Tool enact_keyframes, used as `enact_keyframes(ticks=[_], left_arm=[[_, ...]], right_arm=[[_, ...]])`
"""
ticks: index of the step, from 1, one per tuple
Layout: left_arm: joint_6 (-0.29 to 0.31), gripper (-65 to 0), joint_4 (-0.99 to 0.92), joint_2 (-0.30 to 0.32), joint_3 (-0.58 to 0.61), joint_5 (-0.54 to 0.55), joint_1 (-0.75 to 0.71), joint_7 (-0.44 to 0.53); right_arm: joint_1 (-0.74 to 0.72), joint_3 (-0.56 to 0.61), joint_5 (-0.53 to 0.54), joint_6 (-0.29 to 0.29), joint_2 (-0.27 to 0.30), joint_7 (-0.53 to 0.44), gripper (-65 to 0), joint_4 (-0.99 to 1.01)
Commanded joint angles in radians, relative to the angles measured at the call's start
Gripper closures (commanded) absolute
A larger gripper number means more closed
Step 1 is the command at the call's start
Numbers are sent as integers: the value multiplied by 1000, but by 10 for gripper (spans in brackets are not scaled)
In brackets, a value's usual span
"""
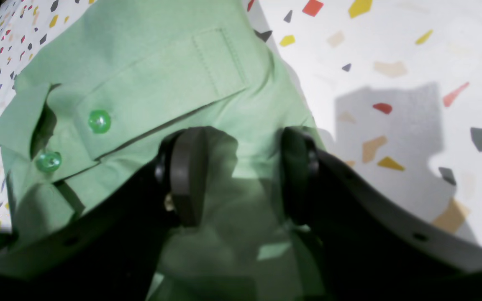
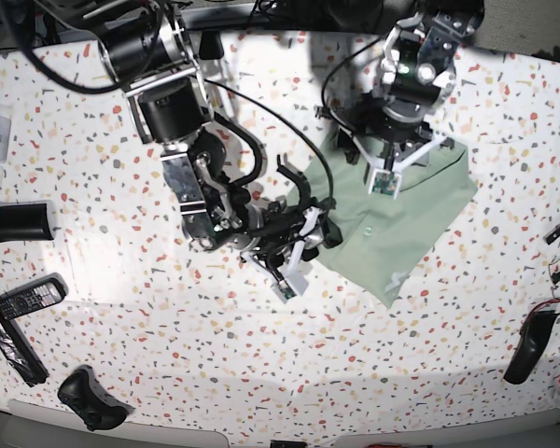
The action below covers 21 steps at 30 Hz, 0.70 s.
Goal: Fold the T-shirt properly
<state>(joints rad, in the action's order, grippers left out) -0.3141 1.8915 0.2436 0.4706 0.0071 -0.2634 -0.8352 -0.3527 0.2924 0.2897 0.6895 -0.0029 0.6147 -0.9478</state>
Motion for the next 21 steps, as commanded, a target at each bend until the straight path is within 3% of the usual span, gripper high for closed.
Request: enact_keyframes(ticks=[1, 4, 15, 21], left_arm=[[0, -292, 16, -10, 2, -1, -19, 36], [0, -292, -4, -17, 1, -48, -44, 93], [0, -292, -277, -5, 0, -166, 93, 62], [-2, -292, -286, 62, 0, -190, 177, 40]], right_arm=[[-19, 2, -20, 9, 0, 29, -280, -8], [-30, 2, -20, 9, 0, 38, -280, -8], [-32, 2, -16, 9, 1, 135, -280, -39], [-31, 2, -3, 9, 0, 203, -280, -123]])
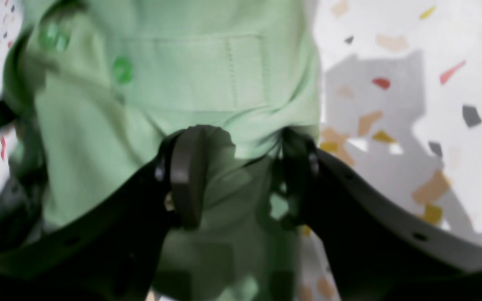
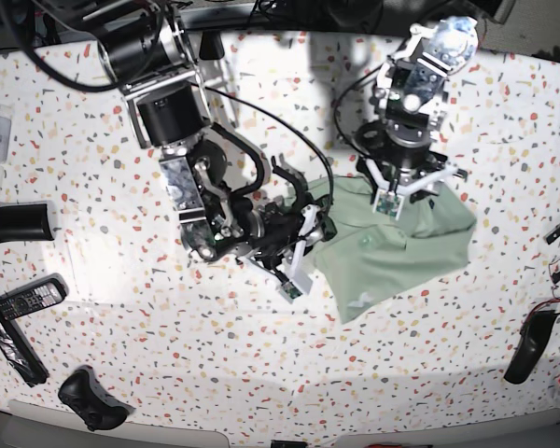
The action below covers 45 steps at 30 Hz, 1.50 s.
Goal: Fold the T-shirt properly
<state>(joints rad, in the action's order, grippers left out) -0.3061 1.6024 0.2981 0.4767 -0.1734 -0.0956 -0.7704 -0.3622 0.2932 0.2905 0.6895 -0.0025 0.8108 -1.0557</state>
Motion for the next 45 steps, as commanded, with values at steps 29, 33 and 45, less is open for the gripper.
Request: enact_keyframes(ticks=[29, 33, 45], left_arm=[[-8, -292, -4, 143, -6, 88, 206, 0], [-8, -292, -4, 142, -6, 88, 206, -10], [-8, -292, -4, 113, -6, 70, 198, -25]], right_arm=[[-55, -95, 403, 9, -4, 119, -280, -256], [-101, -134, 183, -70, -36, -126, -280, -235], [-336, -134, -372, -98, -153, -539, -280, 370]])
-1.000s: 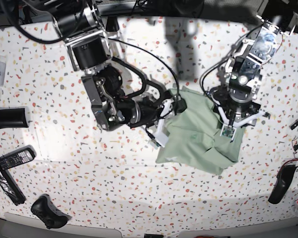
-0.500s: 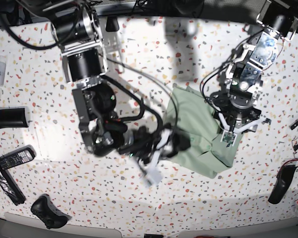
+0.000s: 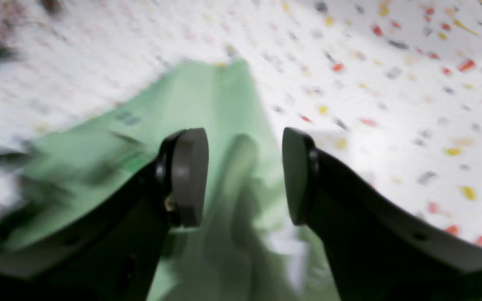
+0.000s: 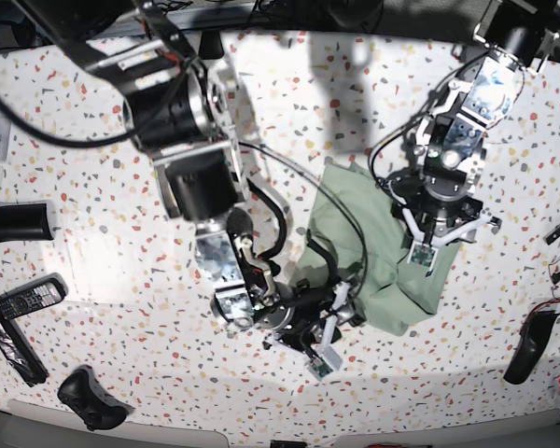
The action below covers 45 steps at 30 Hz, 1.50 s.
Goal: Fold the T-shirt properly
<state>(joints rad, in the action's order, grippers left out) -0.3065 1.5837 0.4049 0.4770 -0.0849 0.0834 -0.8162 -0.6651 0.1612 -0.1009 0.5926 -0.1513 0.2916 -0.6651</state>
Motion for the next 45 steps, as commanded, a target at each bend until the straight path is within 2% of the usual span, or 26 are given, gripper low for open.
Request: enact_keyframes(ticks=[1, 4, 6, 8, 10, 12, 17, 23, 30, 38, 45], left_arm=[[-8, -292, 14, 5, -7, -34, 19, 21], [-24, -292, 14, 6, -7, -45, 19, 26], [-32, -292, 14, 5, -7, -45, 19, 25], [-34, -292, 14, 2, -7, -45, 19, 26], [-34, -292, 14, -1, -7, -45, 19, 36], [-34, -292, 14, -6, -7, -45, 19, 43], [-33, -292, 14, -8, -7, -47, 19, 55], [-34, -292, 14, -8, -7, -117, 19, 54], [-34, -292, 14, -3, -7, -125, 19, 55], [-34, -292, 14, -3, -7, -144, 20, 55], [-34, -292, 14, -3, -7, -316, 22, 42]], right_arm=[[-49, -2, -5, -12, 2, -24, -280, 16], [-63, -2, 12, -29, 38, 27, -280, 45], [-63, -2, 64, -28, 68, 106, -280, 43], [-51, -2, 114, -21, 95, 145, -280, 43], [-34, -2, 142, 23, 115, 161, -280, 43], [-13, -1, 184, 96, 127, 193, -280, 42], [66, 41, 291, 106, 143, 223, -280, -30], [214, 82, 342, 106, 168, 332, -280, -228], [436, 82, 531, 106, 229, 460, -280, -550], [681, 82, 550, 106, 232, 476, -280, -907], [714, 79, 550, 106, 232, 476, -280, -1030]])
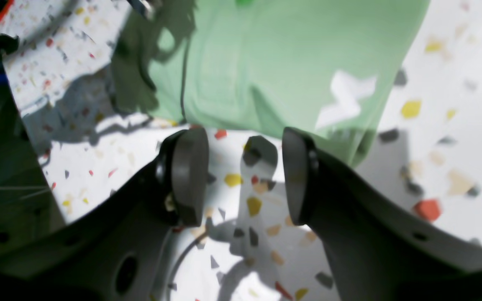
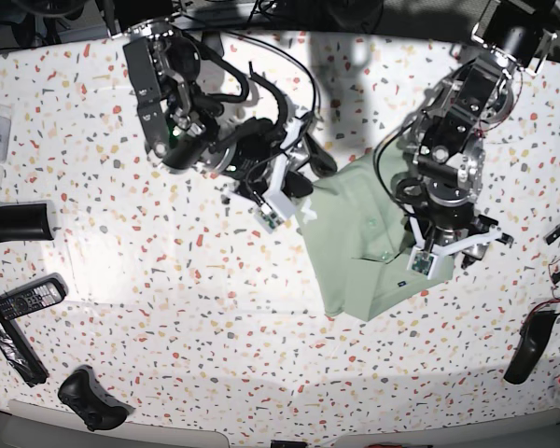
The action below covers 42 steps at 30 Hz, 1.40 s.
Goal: Fold the T-shirt properly
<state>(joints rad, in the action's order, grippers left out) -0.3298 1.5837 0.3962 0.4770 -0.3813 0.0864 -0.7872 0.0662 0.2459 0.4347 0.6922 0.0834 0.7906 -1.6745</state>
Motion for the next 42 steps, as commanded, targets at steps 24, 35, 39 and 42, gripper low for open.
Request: enact_keyframes(ticks=[24, 35, 39, 42], left_arm=[[-14, -292, 427, 173, -7, 186, -151, 47], [-158, -292, 487, 172, -7, -158, -440, -50], [-211, -292, 488, 172, -7, -235, -499, -61], [-238, -292, 488, 172, -7, -282, -530, -93]], right_arm=[[269, -611, 10, 6, 69, -6, -280, -354], [663, -950, 259, 6, 86, 93, -280, -557], [755, -1041, 332, 6, 85, 130, -280, -575], [818, -1082, 359, 6, 85, 136, -280, -575]])
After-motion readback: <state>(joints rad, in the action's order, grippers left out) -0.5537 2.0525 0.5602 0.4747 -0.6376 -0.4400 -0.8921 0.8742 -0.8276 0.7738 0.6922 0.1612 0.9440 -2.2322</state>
